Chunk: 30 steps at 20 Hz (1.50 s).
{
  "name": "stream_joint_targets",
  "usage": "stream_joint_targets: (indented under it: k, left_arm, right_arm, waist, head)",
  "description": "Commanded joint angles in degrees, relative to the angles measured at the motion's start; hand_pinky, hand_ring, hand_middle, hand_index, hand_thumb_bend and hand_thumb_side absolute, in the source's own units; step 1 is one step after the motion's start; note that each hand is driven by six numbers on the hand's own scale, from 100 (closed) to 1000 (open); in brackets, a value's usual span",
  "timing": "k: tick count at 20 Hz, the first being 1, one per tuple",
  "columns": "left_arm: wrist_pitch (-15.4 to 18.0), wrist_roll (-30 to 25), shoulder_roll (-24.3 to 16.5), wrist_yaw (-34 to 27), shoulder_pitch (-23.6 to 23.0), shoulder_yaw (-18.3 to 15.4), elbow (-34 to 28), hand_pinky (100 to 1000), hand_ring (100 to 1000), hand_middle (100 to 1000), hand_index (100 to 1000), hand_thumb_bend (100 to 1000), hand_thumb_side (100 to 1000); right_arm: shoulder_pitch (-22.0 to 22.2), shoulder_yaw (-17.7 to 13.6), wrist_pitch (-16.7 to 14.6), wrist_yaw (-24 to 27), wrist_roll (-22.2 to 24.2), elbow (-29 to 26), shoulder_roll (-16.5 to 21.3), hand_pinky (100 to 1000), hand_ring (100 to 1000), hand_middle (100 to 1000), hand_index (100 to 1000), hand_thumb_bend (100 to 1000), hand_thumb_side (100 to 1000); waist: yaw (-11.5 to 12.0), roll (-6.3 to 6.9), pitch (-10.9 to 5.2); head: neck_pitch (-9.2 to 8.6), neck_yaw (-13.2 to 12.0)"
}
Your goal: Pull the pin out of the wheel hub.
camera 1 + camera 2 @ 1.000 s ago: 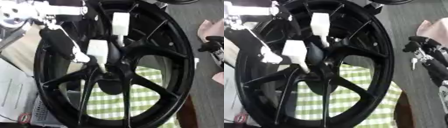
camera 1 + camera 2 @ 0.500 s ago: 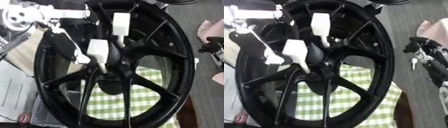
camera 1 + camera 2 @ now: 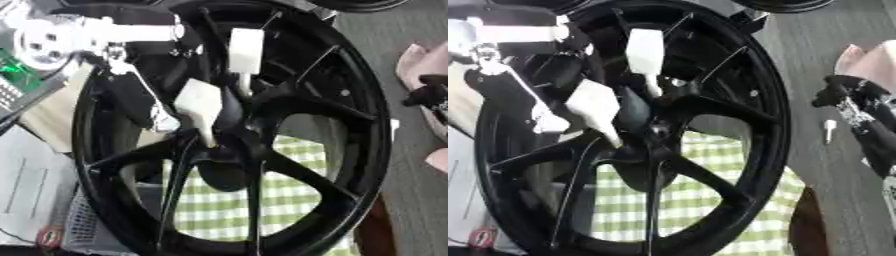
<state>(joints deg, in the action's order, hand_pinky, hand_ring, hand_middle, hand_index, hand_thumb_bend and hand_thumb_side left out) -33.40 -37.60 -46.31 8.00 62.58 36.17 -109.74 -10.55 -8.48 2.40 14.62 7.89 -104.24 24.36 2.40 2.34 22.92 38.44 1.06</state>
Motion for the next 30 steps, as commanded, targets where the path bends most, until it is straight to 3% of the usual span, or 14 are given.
stream_joint_targets:
  k: [1,6,10,17,19,21,22,24,25,27,30]
  left_arm:
    - [-5.4,-3.7,-3.9,-1.6,-1.0,-5.0,-3.2,635,473,244,382,326,100]
    - [-3.4,0.7,-8.6,-1.4,-4.9,-12.2,-4.6,623,461,225,366,361,100]
    - [-2.0,4.5,-11.2,-1.1,-8.0,-18.3,-1.6,614,455,214,357,378,100]
    - [1.4,11.1,-14.1,-7.1,-13.7,-28.1,-1.0,614,455,214,357,378,100]
    - [0.8,12.8,-15.6,-7.7,-15.5,-29.9,-0.3,593,471,238,400,382,100]
    - [-0.8,14.7,-16.7,-6.5,-18.2,-32.6,2.2,604,491,285,449,408,100]
    - [-1.8,15.7,-15.8,-5.5,-19.9,-34.2,3.8,626,537,360,522,490,208]
    - [-3.9,17.9,-14.1,-3.5,-23.3,-37.6,7.2,653,579,417,580,555,300]
    - [-4.9,18.9,-13.2,-2.5,-25.0,-39.3,8.9,714,743,605,756,717,558]
    - [-6.9,21.0,-11.4,-0.4,-28.3,-42.7,12.2,732,791,685,788,766,603]
    - [-5.8,23.9,-9.5,1.3,-32.1,-47.5,16.7,713,769,648,749,764,620]
  right_arm:
    - [-0.1,-0.7,-0.1,0.2,-0.2,-0.4,0.5,966,675,604,768,331,493]
    - [0.3,-1.2,-0.4,0.3,-0.8,-0.8,1.2,966,675,604,769,330,493]
    - [0.9,-1.6,-0.6,0.3,-1.2,-0.8,1.7,966,675,604,769,330,493]
    - [0.5,-1.3,-0.7,0.3,-1.1,-0.9,1.9,966,675,604,769,330,493]
    - [0.9,-2.4,-1.1,0.1,-1.7,-0.9,1.6,965,674,603,768,331,491]
    - [1.6,-3.8,-1.3,0.0,-3.0,-0.9,1.3,966,674,603,769,330,492]
    - [2.0,-4.4,-1.4,-0.1,-3.6,-1.0,1.2,966,674,603,769,330,492]
    - [2.3,-4.6,-1.3,-0.1,-4.1,-1.1,1.1,966,675,604,769,330,491]
    - [2.2,-4.5,-1.2,-0.1,-4.1,-1.0,0.9,966,675,604,770,333,485]
    - [2.0,-4.2,-0.9,-0.2,-3.9,-1.0,0.5,966,675,604,771,333,489]
    - [1.8,-3.6,-0.8,-0.2,-3.6,-0.9,0.4,966,675,604,771,328,492]
  waist:
    - [0.0,-0.23,-1.94]
    - [0.8,-0.44,-2.63]
    - [2.0,-0.64,-3.02]
    - [1.3,-0.3,-2.77]
    - [2.2,-0.8,-2.21]
    - [4.8,-1.81,-1.97]
    - [6.3,-2.23,-1.98]
    - [7.0,-2.38,-2.14]
    - [6.7,-2.37,-2.15]
    - [5.7,-2.36,-2.17]
    - [4.2,-2.41,-2.36]
  head:
    - [-0.83,0.0]
    - [-0.42,1.0]
    - [0.22,2.0]
    - [0.03,1.3]
    - [-0.21,3.4]
    - [-0.43,5.2]
    - [-0.48,6.1]
    - [-0.37,6.3]
    - [-0.4,6.1]
    - [-0.43,5.3]
    - [-0.44,4.0]
